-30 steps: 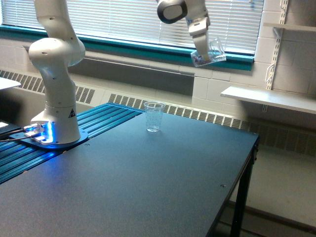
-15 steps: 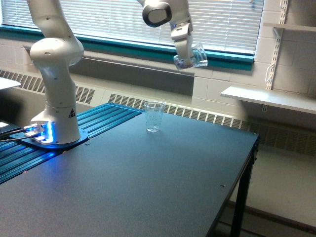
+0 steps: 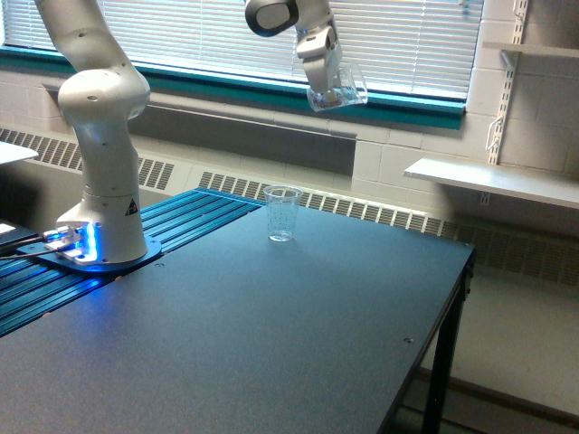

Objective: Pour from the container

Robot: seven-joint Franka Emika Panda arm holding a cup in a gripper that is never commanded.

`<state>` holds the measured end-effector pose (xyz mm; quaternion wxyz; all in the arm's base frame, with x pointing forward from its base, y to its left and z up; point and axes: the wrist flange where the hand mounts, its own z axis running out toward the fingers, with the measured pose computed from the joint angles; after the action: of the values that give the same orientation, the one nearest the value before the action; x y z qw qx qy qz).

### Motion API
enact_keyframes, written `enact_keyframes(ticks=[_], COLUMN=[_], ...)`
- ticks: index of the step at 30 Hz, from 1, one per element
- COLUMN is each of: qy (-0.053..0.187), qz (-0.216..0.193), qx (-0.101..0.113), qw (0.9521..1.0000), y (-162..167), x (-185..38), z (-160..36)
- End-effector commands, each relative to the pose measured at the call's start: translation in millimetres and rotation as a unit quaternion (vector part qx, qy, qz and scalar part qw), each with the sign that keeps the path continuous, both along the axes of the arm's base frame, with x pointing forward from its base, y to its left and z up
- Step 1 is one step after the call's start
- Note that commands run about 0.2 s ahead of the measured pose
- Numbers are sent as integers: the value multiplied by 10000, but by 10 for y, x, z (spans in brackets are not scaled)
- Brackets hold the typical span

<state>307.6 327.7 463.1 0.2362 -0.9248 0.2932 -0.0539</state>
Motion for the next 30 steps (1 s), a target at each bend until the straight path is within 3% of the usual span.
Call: enact_keyframes(ticks=[1,15,30], qy=[309,935,1526], qz=[-255,-552,-797], qx=[71,290,258], qw=[9992,9937,9847], y=[29,88,-11], x=[-208,-626,-966], z=[-109,-473,-970])
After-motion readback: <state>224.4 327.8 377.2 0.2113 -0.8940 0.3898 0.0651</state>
